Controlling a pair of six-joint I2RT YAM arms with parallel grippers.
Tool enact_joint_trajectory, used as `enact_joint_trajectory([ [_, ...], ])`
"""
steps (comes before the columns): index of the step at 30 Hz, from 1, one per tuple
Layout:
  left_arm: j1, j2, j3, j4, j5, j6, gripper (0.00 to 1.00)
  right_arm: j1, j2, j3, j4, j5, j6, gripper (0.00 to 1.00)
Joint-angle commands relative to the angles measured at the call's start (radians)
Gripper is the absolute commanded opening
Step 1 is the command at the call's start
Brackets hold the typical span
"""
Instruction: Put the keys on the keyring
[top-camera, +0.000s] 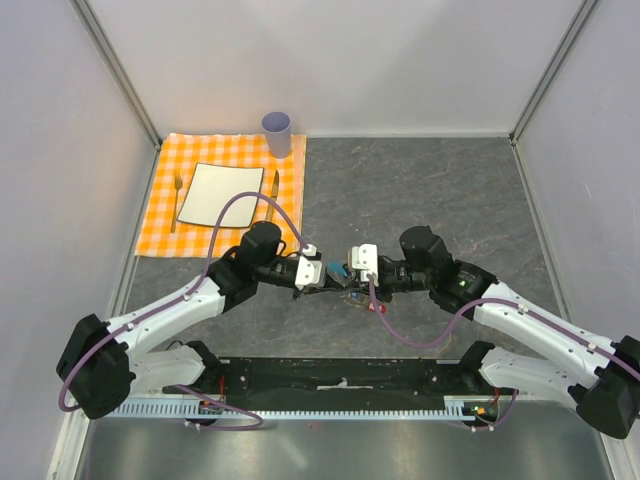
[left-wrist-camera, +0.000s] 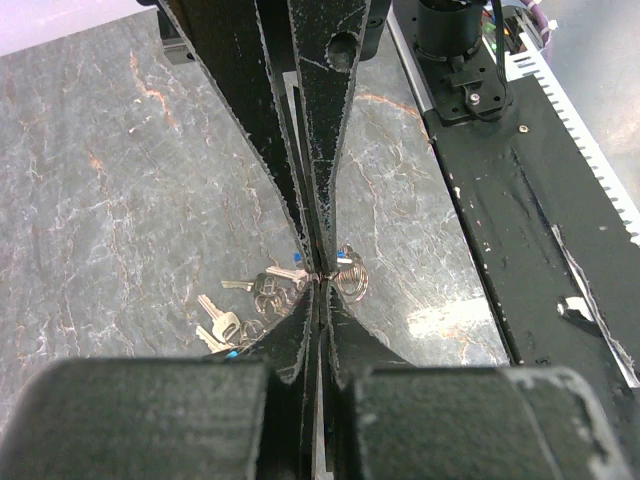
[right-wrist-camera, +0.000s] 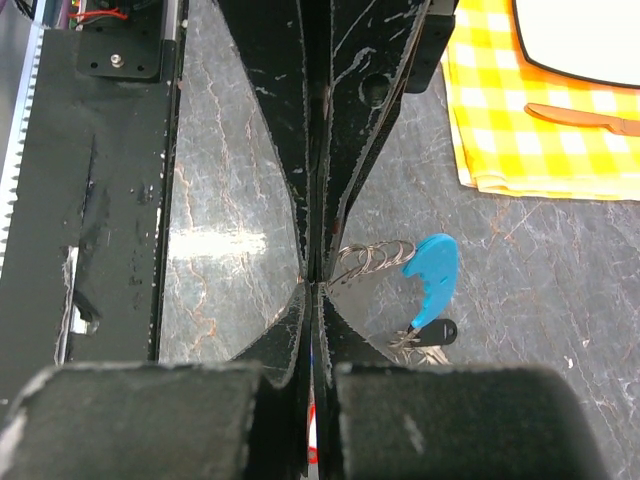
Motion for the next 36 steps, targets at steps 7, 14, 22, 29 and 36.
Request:
enact_joint_trajectory([
  [7, -0.003, -0.036, -0.024, 0.104, 0.008, -0.039, 0.02, 0.005, -0.023, -0.028, 0.103, 0.051, 0.064, 0.0],
  [14, -0.005, -0.083, -0.067, 0.153, -0.031, -0.064, 0.02, 0.003, -0.051, -0.041, 0.086, 0.157, 0.081, 0.0],
  [22, -0.003, -0.112, -0.107, 0.211, -0.028, -0.102, 0.02, 0.003, -0.039, -0.048, 0.088, 0.172, 0.084, 0.0],
  [29, -0.002, -0.125, -0.18, 0.292, -0.087, -0.162, 0.02, 0.003, -0.049, -0.054, 0.089, 0.226, 0.126, 0.0],
  [36, -0.002, -0.144, -0.342, 0.549, -0.216, -0.34, 0.02, -0.006, -0.078, -0.05, 0.069, 0.404, 0.258, 0.0],
])
